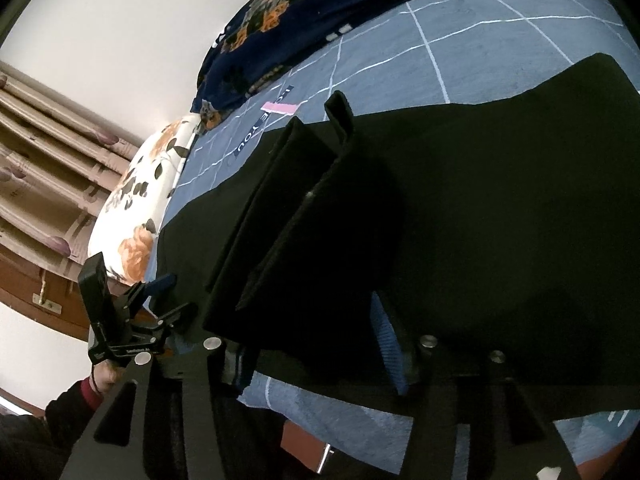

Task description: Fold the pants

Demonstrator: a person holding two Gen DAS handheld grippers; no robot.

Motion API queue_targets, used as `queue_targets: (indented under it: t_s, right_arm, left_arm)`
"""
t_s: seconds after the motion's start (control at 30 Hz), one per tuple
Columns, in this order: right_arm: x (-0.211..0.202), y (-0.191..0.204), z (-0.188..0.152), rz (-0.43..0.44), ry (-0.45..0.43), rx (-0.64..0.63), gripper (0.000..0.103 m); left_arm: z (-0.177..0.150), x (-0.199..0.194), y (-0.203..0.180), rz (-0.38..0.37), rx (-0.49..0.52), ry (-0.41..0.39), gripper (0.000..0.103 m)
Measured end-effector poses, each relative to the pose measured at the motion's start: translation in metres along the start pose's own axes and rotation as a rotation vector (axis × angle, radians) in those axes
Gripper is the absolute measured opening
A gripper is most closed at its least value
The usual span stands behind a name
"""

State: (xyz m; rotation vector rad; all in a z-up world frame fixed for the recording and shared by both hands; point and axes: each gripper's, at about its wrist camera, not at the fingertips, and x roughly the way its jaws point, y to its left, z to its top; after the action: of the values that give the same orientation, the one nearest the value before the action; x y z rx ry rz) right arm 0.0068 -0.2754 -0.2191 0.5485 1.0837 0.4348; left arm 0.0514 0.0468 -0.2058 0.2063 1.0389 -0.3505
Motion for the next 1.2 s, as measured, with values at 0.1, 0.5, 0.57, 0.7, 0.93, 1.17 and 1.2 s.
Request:
queue_targets:
  t_s: [0.1, 0.5, 0.57, 0.7, 0.93, 1.17, 1.2]
  right_arm:
    - [0.001, 0.002, -0.001, 0.013, 0.005, -0.002, 0.059]
    - [0.003, 0.009, -0.002, 0.026, 0.016, -0.031, 0.074]
    - [0.003, 0.009, -0.002, 0.033, 0.020, -0.032, 0.076]
    - [0.004, 0.011, -0.002, 0.044, 0.030, -0.043, 0.083]
    - [0.005, 0.010, -0.003, 0.073, 0.041, -0.031, 0.088]
    - [0.004, 0.002, -0.001, 0.124, 0.041, 0.009, 0.090]
    - [0.004, 0.001, -0.001, 0.129, 0.041, 0.013, 0.090]
  left_arm:
    - [0.000, 0.000, 0.000, 0.000, 0.001, 0.000, 0.103]
    - [0.000, 0.000, 0.000, 0.001, 0.002, 0.000, 0.103]
    - [0.000, 0.000, 0.000, 0.001, 0.002, 0.000, 0.103]
    - [0.000, 0.000, -0.001, 0.001, 0.003, 0.000, 0.103]
    - [0.000, 0.000, -0.001, 0.001, 0.003, 0.000, 0.103]
    - [0.000, 0.000, -0.001, 0.002, 0.004, 0.001, 0.103]
    - [0.000, 0.000, -0.001, 0.002, 0.004, 0.001, 0.103]
